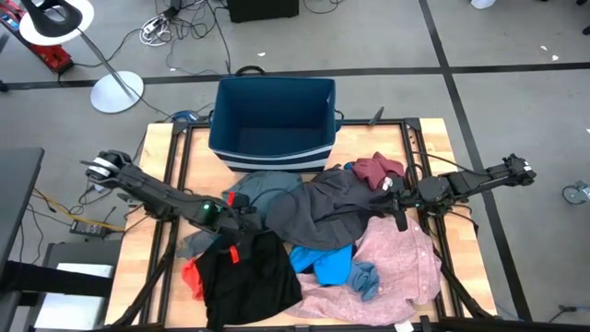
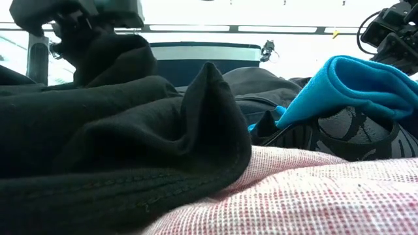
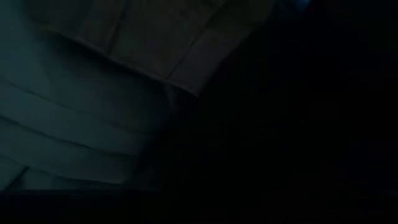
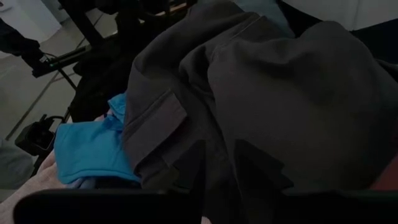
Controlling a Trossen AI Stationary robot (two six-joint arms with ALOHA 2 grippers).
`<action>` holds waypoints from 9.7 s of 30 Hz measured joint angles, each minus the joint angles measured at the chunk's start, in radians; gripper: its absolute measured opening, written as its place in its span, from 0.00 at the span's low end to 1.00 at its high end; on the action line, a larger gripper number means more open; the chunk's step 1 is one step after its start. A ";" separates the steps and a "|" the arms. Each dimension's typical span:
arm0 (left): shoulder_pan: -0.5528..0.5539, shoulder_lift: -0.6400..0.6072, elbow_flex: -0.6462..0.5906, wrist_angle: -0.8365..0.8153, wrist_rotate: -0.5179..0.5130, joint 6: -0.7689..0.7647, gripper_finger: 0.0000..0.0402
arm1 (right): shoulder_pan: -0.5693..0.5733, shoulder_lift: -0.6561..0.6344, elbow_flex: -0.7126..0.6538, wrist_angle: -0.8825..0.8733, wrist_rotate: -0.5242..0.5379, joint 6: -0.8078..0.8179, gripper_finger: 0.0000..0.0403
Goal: Sort clothes
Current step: Put the black shirt into the blue bin, then put the bottom dark blue sock into the blue bin
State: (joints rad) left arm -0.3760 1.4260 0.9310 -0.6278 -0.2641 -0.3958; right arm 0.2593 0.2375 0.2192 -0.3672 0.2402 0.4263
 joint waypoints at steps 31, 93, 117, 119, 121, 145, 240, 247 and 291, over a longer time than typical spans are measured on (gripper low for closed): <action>-0.040 0.074 0.496 -0.204 0.056 -0.018 0.00 | 0.000 0.006 0.000 0.045 0.000 0.000 0.22; 0.691 0.112 1.310 0.322 -0.252 1.017 0.00 | 0.000 0.006 0.000 0.090 0.000 0.000 0.22; 0.892 0.350 1.308 -0.491 -0.044 0.564 0.00 | 0.000 0.006 0.000 0.098 0.000 0.000 0.22; 0.913 0.372 1.308 -0.554 -0.007 0.534 0.00 | 0.000 0.006 0.000 0.098 0.000 0.000 0.22; 0.932 0.393 1.308 -0.577 0.039 0.522 0.00 | 0.000 0.006 0.000 0.098 0.000 0.000 0.22; 0.957 0.758 1.308 -0.661 0.259 0.350 0.00 | 0.000 0.006 0.000 0.105 0.000 0.000 0.22; 0.205 0.246 1.200 -0.820 -0.061 0.047 0.36 | 0.000 0.006 0.000 0.113 0.000 0.000 0.22; 0.119 -0.008 0.719 -0.554 -0.086 -0.122 0.36 | 0.000 0.007 0.000 0.136 0.000 0.000 0.22; 0.101 -0.273 -0.430 0.081 0.161 -0.271 0.36 | 0.000 0.006 0.000 0.150 0.000 0.000 0.22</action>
State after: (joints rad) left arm -0.2753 1.1529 0.5007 -0.5469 -0.1032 -0.6669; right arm 0.2593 0.2436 0.2195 -0.2176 0.2405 0.4263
